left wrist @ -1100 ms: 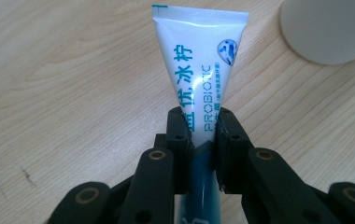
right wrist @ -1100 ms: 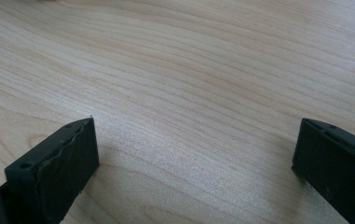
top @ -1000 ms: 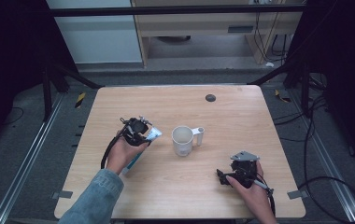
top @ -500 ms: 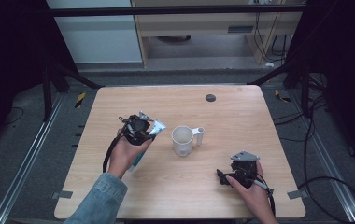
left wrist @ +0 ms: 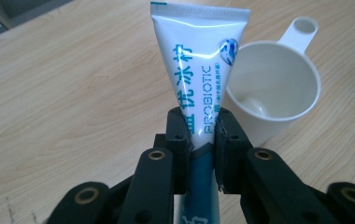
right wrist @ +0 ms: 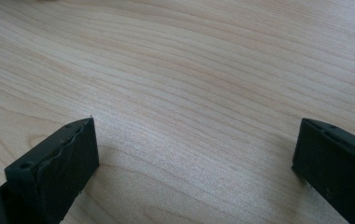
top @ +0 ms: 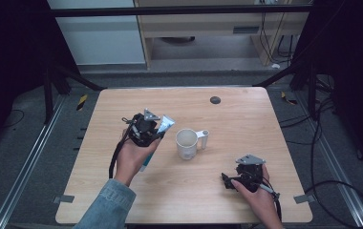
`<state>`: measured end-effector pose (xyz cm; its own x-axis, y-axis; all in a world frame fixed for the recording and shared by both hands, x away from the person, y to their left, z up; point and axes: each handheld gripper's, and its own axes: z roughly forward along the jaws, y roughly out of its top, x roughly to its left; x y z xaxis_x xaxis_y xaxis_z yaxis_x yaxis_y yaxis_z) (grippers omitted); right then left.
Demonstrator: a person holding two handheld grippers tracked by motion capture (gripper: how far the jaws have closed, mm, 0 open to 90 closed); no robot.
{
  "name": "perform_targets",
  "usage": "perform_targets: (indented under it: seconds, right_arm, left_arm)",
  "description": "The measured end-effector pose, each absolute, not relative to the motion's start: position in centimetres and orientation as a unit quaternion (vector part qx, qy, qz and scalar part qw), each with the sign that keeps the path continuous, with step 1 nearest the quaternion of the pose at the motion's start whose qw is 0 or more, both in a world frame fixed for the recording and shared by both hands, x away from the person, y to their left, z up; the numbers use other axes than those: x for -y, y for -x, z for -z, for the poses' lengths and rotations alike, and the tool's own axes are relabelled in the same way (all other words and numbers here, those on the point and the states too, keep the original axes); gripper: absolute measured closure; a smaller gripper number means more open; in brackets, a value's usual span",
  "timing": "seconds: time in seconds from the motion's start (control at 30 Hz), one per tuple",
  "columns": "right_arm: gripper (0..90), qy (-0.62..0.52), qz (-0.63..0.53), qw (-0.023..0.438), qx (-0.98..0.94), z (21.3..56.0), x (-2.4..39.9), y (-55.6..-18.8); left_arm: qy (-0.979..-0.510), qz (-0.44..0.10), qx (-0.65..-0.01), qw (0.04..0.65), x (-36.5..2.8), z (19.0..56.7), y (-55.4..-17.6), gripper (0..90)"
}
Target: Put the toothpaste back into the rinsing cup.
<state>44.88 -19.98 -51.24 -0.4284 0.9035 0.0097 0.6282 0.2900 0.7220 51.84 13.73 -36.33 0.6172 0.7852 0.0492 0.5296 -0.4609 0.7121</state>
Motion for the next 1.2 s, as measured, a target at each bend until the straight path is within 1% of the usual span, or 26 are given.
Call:
perform_targets:
  seconds: [0.4, 1.0, 1.2]
  right_arm:
    - [0.5, -0.493, -0.334, 0.207, -0.776, 51.2, 20.0, -44.9]
    - [0.5, -0.493, -0.333, 0.207, -0.777, 51.2, 20.0, -44.9]
    - [0.5, -0.494, -0.333, 0.207, -0.776, 51.2, 20.0, -44.9]
  left_arm:
    - [-0.822, -0.215, -0.377, 0.369, -11.4, 33.2, -51.1, 77.8]
    - [-0.791, -0.249, -0.377, 0.414, -9.4, 30.4, -50.9, 77.9]
    - [-0.785, -0.252, -0.373, 0.426, -8.7, 29.7, -50.9, 77.9]
